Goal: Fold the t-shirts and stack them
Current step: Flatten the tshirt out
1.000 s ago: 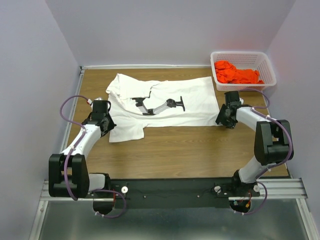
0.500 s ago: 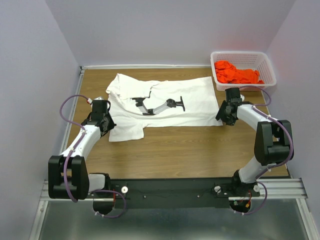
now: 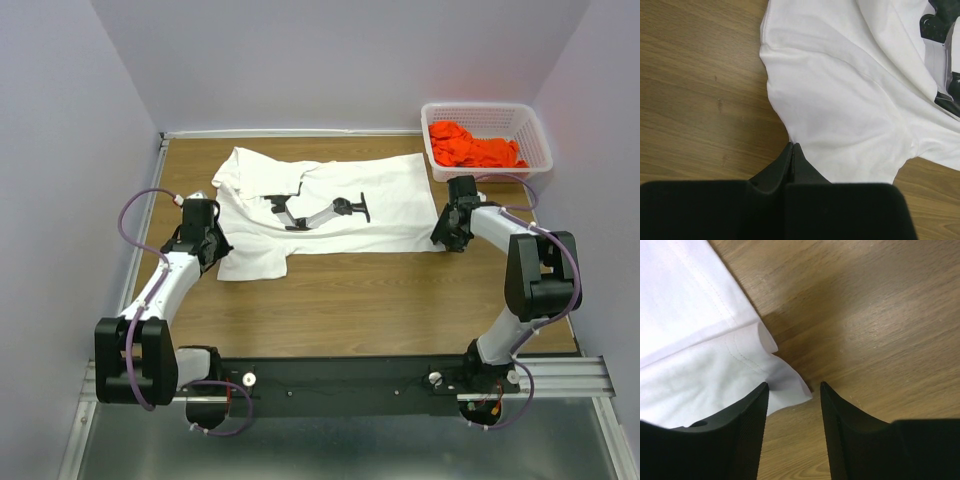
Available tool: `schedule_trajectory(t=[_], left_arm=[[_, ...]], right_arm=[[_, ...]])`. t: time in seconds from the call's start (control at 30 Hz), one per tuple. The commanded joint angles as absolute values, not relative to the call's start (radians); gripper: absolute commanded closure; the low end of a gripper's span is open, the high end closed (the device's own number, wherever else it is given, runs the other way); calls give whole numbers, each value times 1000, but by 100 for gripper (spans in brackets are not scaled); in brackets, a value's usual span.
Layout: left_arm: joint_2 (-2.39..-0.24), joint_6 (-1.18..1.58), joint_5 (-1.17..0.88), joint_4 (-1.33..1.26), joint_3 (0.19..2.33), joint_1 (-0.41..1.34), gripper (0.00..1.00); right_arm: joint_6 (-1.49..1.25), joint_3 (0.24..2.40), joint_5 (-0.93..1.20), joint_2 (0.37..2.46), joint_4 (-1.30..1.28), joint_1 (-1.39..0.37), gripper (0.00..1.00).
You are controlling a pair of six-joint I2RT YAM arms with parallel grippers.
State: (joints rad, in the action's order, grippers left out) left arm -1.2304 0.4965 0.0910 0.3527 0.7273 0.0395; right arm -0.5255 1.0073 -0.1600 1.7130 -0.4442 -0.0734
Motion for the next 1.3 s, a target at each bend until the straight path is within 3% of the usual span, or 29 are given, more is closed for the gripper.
schedule_trajectory(t=[0.0, 0.73, 1.1, 1.27], left_arm=[[-1198, 488, 67, 339, 726, 38, 100], [-1149, 476, 80, 347, 742, 38, 100], [-1149, 476, 80, 350, 752, 38, 100], [-1140, 482, 80, 365, 767, 38, 100]], right_arm=[[-563, 974, -152, 1770, -500, -75, 49], [-603, 993, -207, 1815, -634, -135, 55], [-612, 974, -245, 1821, -630, -135, 97], [-598, 1000, -261, 1792, -635, -135, 99]])
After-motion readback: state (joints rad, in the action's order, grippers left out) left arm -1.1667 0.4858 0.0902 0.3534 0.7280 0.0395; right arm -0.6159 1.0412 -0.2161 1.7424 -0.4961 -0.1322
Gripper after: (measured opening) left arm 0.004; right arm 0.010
